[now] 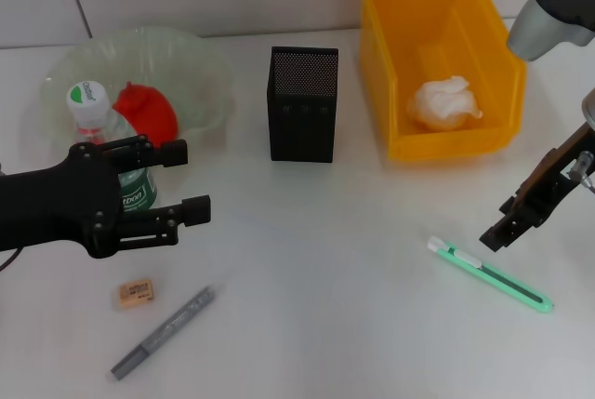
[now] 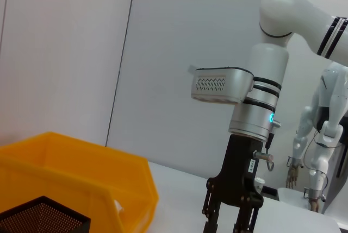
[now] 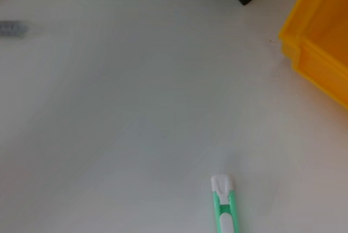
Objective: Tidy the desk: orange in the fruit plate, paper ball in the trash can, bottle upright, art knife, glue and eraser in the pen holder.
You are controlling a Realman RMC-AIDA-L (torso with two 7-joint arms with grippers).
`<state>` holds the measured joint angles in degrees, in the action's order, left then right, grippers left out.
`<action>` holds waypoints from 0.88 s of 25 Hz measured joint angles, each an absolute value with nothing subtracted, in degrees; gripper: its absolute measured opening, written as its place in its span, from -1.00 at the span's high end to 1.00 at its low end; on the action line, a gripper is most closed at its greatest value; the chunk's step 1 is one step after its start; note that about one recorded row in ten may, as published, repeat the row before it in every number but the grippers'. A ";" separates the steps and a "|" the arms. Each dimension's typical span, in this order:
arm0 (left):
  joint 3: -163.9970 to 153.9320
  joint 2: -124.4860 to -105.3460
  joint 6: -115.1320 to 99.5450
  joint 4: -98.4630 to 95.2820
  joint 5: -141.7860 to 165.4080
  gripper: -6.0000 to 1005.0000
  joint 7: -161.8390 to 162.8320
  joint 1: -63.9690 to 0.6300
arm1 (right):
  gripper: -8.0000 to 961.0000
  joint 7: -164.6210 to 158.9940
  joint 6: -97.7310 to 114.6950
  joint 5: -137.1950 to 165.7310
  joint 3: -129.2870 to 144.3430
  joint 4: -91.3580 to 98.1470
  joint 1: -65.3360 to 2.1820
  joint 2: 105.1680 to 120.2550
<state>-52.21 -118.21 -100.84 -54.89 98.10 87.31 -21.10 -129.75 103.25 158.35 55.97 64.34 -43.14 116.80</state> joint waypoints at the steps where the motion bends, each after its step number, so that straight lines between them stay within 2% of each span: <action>1: -52.21 -118.22 -100.81 -54.67 98.10 -0.59 87.15 -21.26 | -0.25 -129.76 103.02 158.39 56.15 63.41 -43.53 116.85; 22: -52.20 -118.21 -100.85 -54.40 98.09 -0.59 86.04 -20.50 | -0.25 -130.45 99.54 158.96 60.36 61.11 -44.55 118.17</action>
